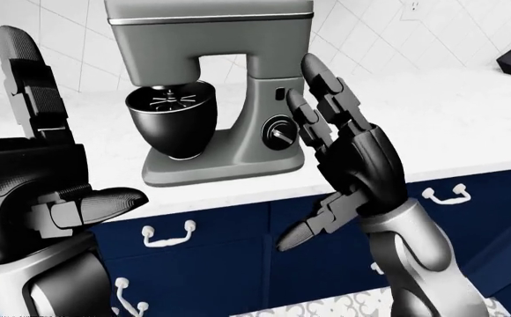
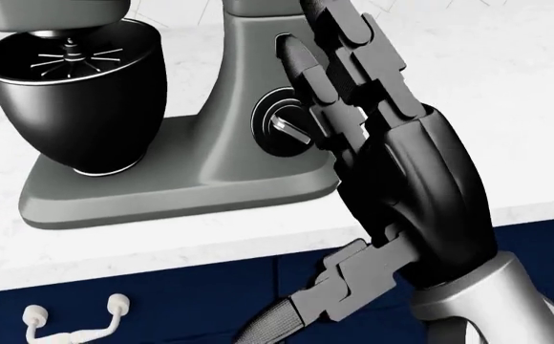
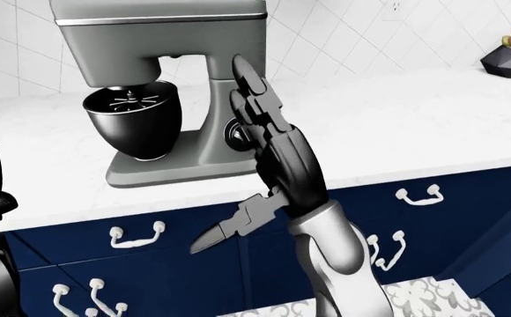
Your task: Open the stand mixer head.
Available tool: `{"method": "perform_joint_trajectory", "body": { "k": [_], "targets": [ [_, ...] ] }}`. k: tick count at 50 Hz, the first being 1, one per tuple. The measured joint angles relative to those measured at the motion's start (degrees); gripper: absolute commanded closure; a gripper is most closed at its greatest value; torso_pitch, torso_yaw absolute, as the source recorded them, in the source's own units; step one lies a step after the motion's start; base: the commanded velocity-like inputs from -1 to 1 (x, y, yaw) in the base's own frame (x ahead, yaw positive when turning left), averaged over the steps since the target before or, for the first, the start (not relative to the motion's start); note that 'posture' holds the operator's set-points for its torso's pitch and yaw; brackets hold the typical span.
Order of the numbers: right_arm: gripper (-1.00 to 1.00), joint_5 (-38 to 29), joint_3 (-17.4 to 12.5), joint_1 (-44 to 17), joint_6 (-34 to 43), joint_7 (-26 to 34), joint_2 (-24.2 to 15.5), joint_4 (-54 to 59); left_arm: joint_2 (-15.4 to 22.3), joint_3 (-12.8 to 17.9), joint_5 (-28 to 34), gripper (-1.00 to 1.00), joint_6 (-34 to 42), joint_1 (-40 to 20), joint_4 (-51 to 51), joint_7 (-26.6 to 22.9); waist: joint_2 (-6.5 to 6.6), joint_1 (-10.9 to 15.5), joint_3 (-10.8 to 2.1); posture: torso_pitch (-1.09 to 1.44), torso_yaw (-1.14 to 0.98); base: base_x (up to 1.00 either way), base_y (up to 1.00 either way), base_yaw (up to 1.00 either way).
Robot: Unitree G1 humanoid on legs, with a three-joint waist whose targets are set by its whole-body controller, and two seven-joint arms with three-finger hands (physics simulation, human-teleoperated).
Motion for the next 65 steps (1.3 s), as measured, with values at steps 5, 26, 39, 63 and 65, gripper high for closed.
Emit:
{"method": "perform_joint_trajectory", "body": {
  "k": [5,26,39,63,65],
  "targets": [
    [-1.0,0.6,0.0,0.2,1.2,0.6,-1.1,1.2,-0.1,-0.3,0.2,-1.0,0.0,0.0,0.2,0.0,-0.23,0.2,0.03,-0.18,0.0,0.0,0.0,0.0],
    [-1.0,-0.7,-2.1,-2.6,-3.5,2.5,-1.5,8.9,0.0,0.0,0.3,-1.0,-0.2,-0.2,0.8,-0.1,0.12,0.3,-0.9,-0.18,0.0,0.0,0.0,0.0],
    [-1.0,-0.4,-1.5,-4.5,-5.5,1.7,-1.0,12.9,0.0,-0.1,0.5,-1.0,-0.5,-0.2,1.3,-0.2,0.07,0.4,-1.17,-0.18,0.0,0.0,0.0,0.0],
    [-1.0,-1.2,-0.5,-5.3,-9.0,2.6,0.5,19.1,0.1,0.2,0.5,-1.0,-1.0,-0.3,1.8,-0.3,0.17,0.0,-0.73,-0.18,0.0,0.0,0.0,0.0],
    [-1.0,-1.3,-0.5,-5.7,-9.6,2.7,0.5,19.9,0.1,0.1,0.6,-1.0,-1.0,-0.3,1.8,-0.3,0.21,0.0,-0.73,-0.18,0.0,0.0,0.0,0.0]
  ]
}}
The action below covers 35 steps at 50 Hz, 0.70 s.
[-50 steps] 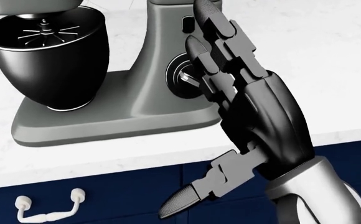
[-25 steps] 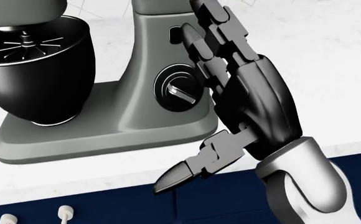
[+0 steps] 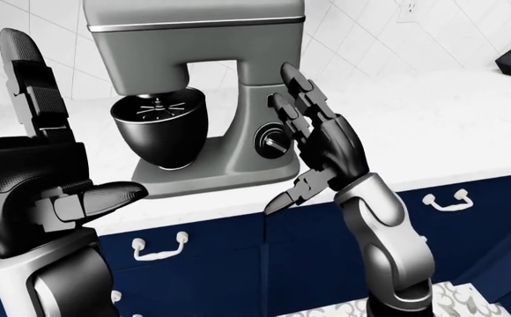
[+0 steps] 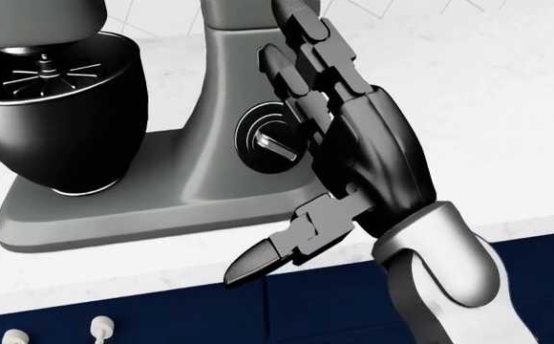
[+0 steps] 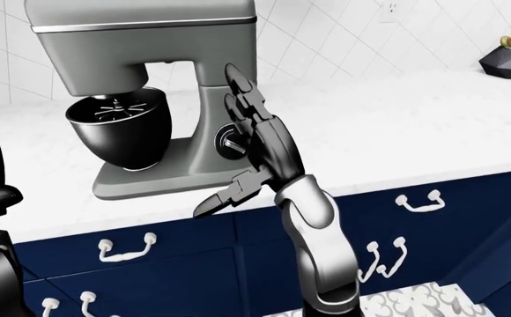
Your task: Open the stand mixer head.
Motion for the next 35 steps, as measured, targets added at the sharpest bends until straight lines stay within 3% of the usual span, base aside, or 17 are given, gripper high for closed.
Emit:
{"method": "perform_joint_trajectory", "body": {
  "k": [35],
  "targets": [
    [-1.0,-0.3,-0.8,-1.4,-4.1,0.6,-0.4,5.5,0.3,0.0,0.1,-1.0,0.3,-0.5,0.0,0.3,0.05,0.3,-0.38,-0.18,0.0,0.0,0.0,0.0]
  ]
}}
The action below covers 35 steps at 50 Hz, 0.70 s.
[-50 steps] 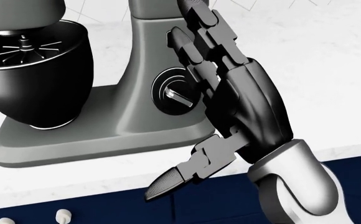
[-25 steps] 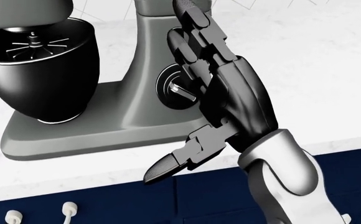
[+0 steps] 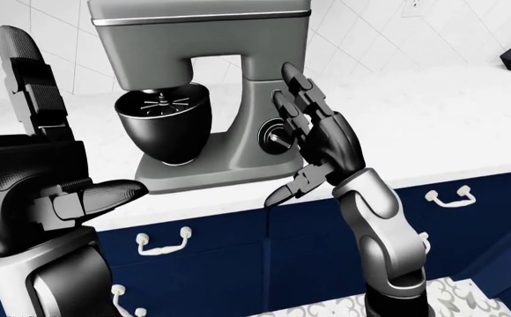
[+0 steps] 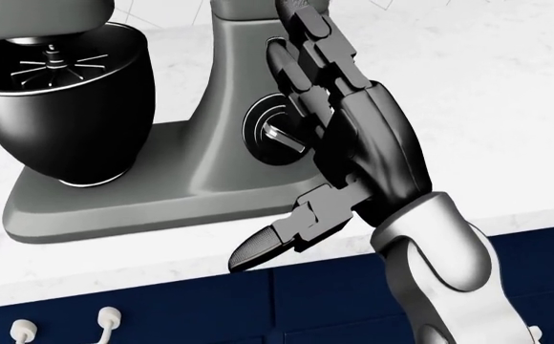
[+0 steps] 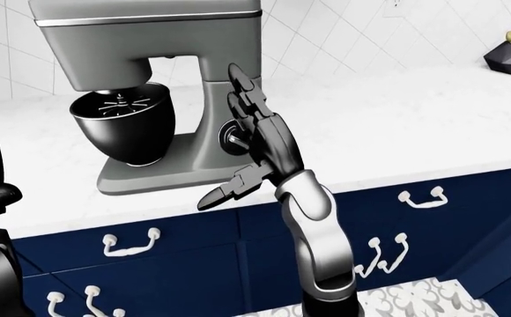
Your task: Open the stand mixer head.
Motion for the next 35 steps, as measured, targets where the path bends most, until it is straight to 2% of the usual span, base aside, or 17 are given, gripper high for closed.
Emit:
{"method": "perform_joint_trajectory", "body": {
  "k": [17,35],
  "targets": [
    [-1.0,0.4,-1.3,-2.9,-3.4,0.2,-0.7,5.7,0.3,0.1,0.0,-1.0,0.2,-0.4,-0.1,0.3,0.05,-0.1,0.02,-0.18,0.0,0.0,0.0,0.0],
    [-1.0,-0.2,-0.6,-3.4,-5.8,0.5,-0.2,9.0,0.3,0.3,-0.1,-1.0,-0.1,-0.1,0.2,0.3,0.16,-0.4,0.16,-0.18,0.0,0.0,0.0,0.0]
  ]
}}
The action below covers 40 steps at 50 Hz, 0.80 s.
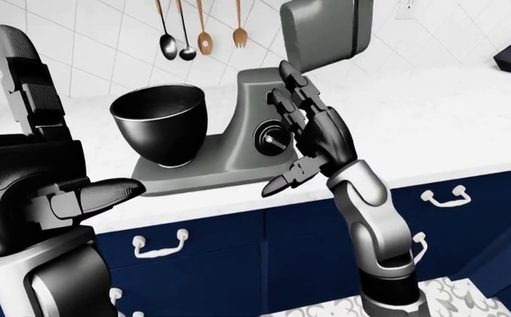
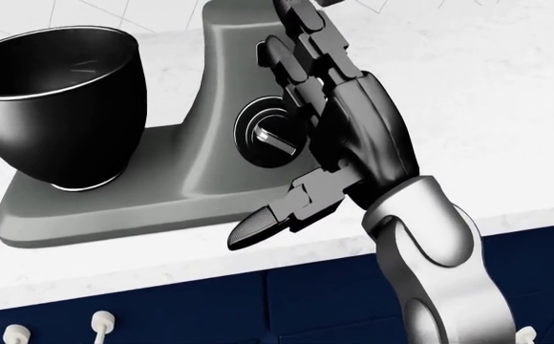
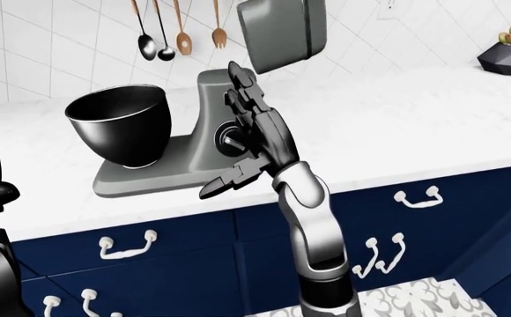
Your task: Open the stand mixer head.
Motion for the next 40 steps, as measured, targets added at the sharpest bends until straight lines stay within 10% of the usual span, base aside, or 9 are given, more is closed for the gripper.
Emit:
{"method": "perform_joint_trajectory", "body": {
  "k": [20,31,40],
  "targets": [
    [-1.0,3.9,0.1,3.0,10.3,-4.5,0.3,-20.4,-0.2,0.1,0.3,-1.0,-0.2,0.4,0.0,-0.3,-0.48,0.5,-0.05,-0.18,0.0,0.0,0.0,0.0],
    [-1.0,17.6,-5.7,6.0,4.3,-16.2,-0.1,-23.8,-0.2,-0.4,0.6,-1.0,0.2,0.1,-0.2,-0.2,-0.17,0.4,0.19,-0.18,0.0,0.0,0.0,0.0],
    [-1.0,23.1,-4.8,5.9,0.9,-20.5,-2.5,-23.4,-0.1,-0.3,0.6,-1.0,0.2,-0.3,-0.4,0.1,-0.49,0.2,0.05,-0.18,0.0,0.0,0.0,0.0]
  ]
}}
